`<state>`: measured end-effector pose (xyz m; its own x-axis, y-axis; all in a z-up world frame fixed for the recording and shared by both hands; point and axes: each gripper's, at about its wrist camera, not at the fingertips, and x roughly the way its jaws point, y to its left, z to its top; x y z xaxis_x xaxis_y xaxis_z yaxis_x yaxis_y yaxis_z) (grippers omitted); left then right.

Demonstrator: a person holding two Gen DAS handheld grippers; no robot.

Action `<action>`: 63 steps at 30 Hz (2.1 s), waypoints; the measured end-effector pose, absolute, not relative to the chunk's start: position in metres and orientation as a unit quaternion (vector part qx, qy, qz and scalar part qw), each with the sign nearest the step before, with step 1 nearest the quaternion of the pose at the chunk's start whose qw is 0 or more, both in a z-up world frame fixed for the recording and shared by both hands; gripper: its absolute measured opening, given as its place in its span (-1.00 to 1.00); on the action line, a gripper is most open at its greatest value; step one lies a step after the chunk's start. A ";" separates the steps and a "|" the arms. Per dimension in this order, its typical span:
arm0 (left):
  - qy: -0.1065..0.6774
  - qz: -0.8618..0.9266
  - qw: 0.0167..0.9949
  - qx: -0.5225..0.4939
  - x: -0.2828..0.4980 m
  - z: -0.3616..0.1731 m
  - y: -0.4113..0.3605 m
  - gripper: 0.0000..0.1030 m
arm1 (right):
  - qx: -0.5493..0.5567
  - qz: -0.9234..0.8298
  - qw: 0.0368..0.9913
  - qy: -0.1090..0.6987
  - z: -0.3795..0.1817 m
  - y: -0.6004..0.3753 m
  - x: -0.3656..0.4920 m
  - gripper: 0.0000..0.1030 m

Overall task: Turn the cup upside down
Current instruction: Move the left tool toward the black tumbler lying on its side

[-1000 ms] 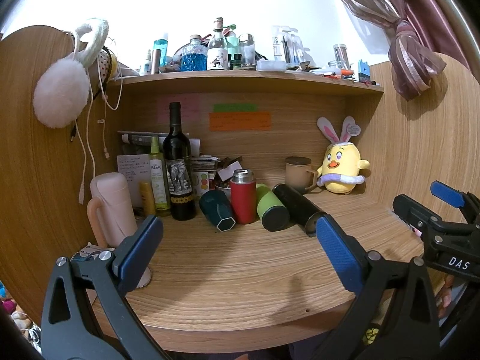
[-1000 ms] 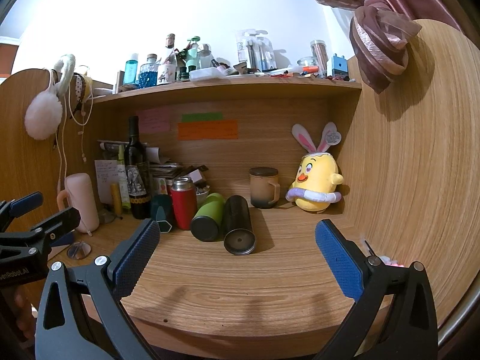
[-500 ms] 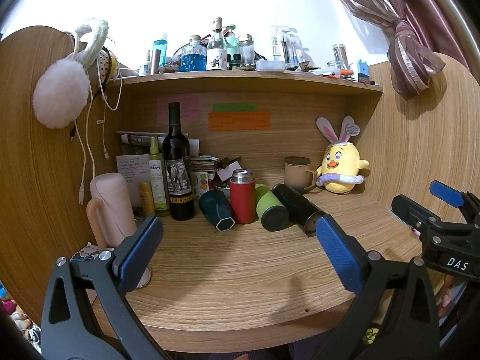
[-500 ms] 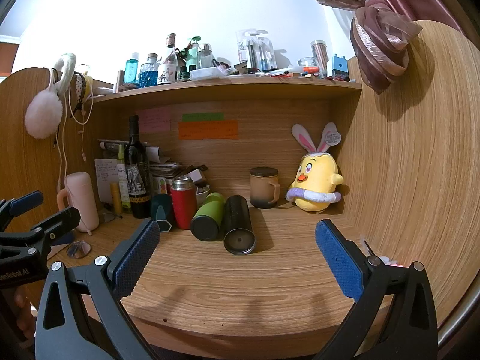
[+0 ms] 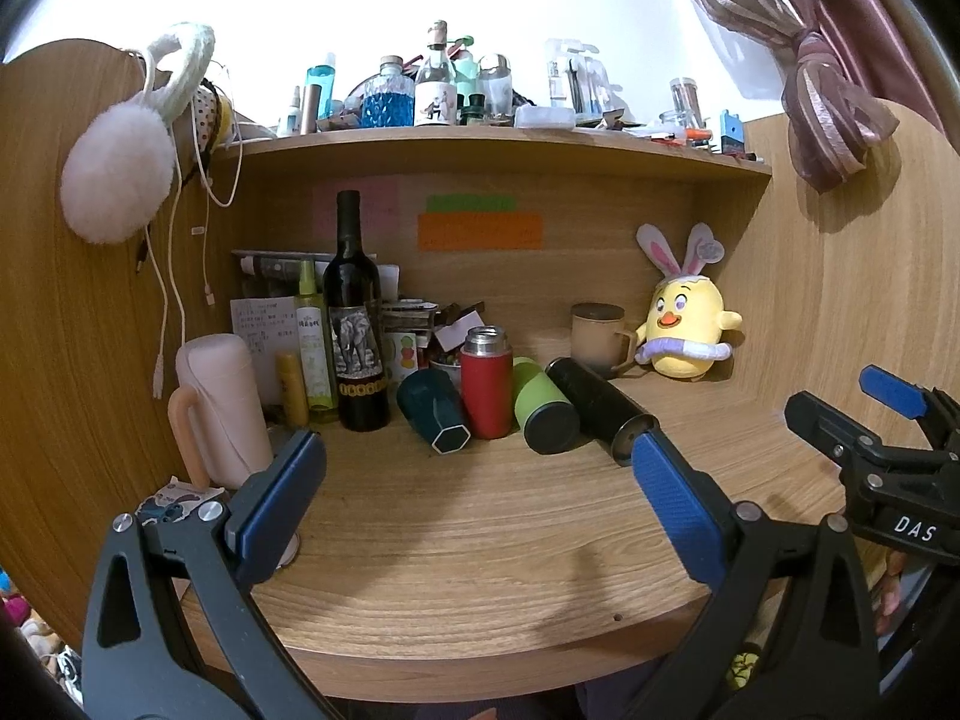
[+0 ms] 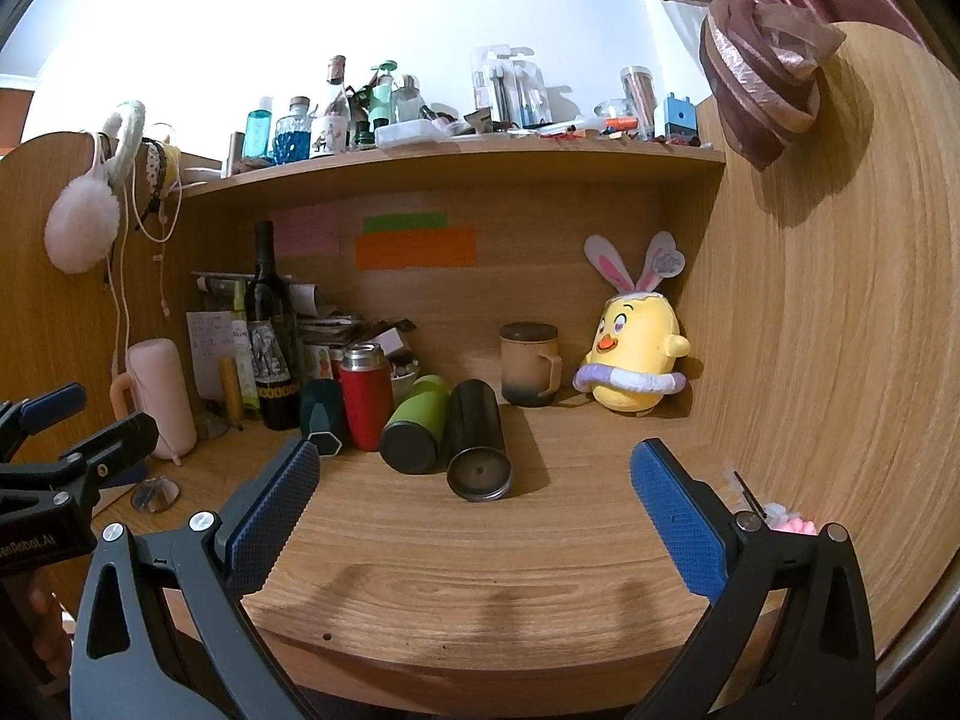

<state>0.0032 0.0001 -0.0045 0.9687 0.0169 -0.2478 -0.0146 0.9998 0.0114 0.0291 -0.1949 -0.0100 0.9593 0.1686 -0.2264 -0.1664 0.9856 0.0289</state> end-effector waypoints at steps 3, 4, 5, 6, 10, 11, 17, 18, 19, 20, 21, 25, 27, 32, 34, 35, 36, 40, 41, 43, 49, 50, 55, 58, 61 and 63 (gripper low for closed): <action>0.130 0.006 0.992 0.003 0.007 -0.006 0.002 1.00 | 0.006 0.084 0.990 0.117 -0.012 -0.197 0.032 1.00; 0.132 0.006 0.991 0.003 0.008 -0.007 0.002 1.00 | 0.006 0.084 0.989 0.118 -0.013 -0.196 0.033 1.00; 0.134 0.006 0.991 0.004 0.009 -0.008 0.002 1.00 | 0.006 0.084 0.989 0.120 -0.013 -0.197 0.034 1.00; 0.135 0.006 0.991 0.004 0.010 -0.008 0.003 1.00 | 0.006 0.084 0.989 0.121 -0.014 -0.197 0.035 1.00; 0.142 0.005 0.990 0.003 0.016 -0.011 0.004 1.00 | 0.006 0.083 0.989 0.125 -0.015 -0.197 0.040 1.00; 0.144 0.005 0.990 0.002 0.018 -0.011 0.004 1.00 | 0.005 0.084 0.989 0.126 -0.015 -0.197 0.042 1.00; 0.165 -0.001 0.986 -0.005 0.041 -0.016 0.004 1.00 | 0.001 0.087 0.988 0.129 -0.020 -0.196 0.057 1.00; 0.168 -0.001 0.986 -0.005 0.045 -0.017 0.004 1.00 | 0.001 0.087 0.988 0.131 -0.021 -0.196 0.061 1.00; 0.172 -0.003 0.985 -0.005 0.052 -0.018 0.003 1.00 | 0.002 0.088 0.987 0.133 -0.022 -0.197 0.066 1.00; 0.176 -0.006 0.984 -0.004 0.059 -0.019 0.002 1.00 | 0.002 0.089 0.987 0.135 -0.023 -0.197 0.070 1.00; 0.181 -0.010 0.983 -0.004 0.066 -0.020 0.000 1.00 | 0.002 0.089 0.987 0.137 -0.024 -0.198 0.074 1.00; 0.201 -0.031 0.979 -0.006 0.097 -0.024 -0.006 1.00 | 0.000 0.080 0.986 0.146 -0.031 -0.203 0.094 1.00; 0.218 -0.045 0.975 -0.010 0.117 -0.026 -0.010 1.00 | 0.004 0.074 0.985 0.154 -0.035 -0.210 0.107 1.00; 0.285 -0.097 0.953 -0.022 0.177 -0.033 -0.024 1.00 | 0.014 0.055 0.982 0.181 -0.050 -0.230 0.136 1.00; 0.308 -0.112 0.944 -0.027 0.199 -0.036 -0.031 1.00 | 0.020 0.050 0.980 0.192 -0.056 -0.238 0.145 1.00; 0.320 -0.116 0.940 -0.028 0.211 -0.037 -0.036 1.00 | 0.023 0.047 0.979 0.197 -0.059 -0.242 0.150 1.00; 0.328 -0.118 0.937 -0.029 0.220 -0.038 -0.041 1.00 | 0.027 0.044 0.977 0.205 -0.063 -0.247 0.156 1.00; 0.346 -0.127 0.929 -0.017 0.251 -0.038 -0.064 1.00 | 0.030 0.040 0.973 0.224 -0.072 -0.255 0.170 1.00; 0.349 -0.129 0.928 -0.011 0.259 -0.039 -0.072 0.98 | 0.031 0.041 0.972 0.228 -0.074 -0.256 0.172 1.00; 0.358 -0.126 0.925 0.006 0.272 -0.042 -0.084 0.72 | 0.033 0.042 0.971 0.233 -0.077 -0.258 0.176 1.00; 0.397 -0.130 0.908 0.020 0.306 -0.058 -0.110 0.41 | 0.038 0.045 0.968 0.244 -0.082 -0.262 0.183 1.00; 0.399 -0.131 0.907 0.023 0.309 -0.061 -0.114 0.38 | 0.039 0.045 0.967 0.246 -0.082 -0.262 0.183 1.00; 0.406 -0.132 0.904 0.033 0.315 -0.070 -0.124 0.16 | 0.040 0.052 0.966 0.252 -0.083 -0.260 0.184 1.00; 0.401 -0.131 0.906 0.038 0.312 -0.070 -0.124 0.13 | 0.043 0.057 0.964 0.255 -0.084 -0.260 0.183 1.00; 0.398 -0.137 0.906 0.037 0.306 -0.070 -0.120 0.10 | 0.048 0.060 0.964 0.256 -0.085 -0.260 0.178 1.00; 0.396 -0.142 0.906 0.039 0.299 -0.070 -0.118 0.08 | 0.046 0.059 0.964 0.256 -0.084 -0.261 0.175 1.00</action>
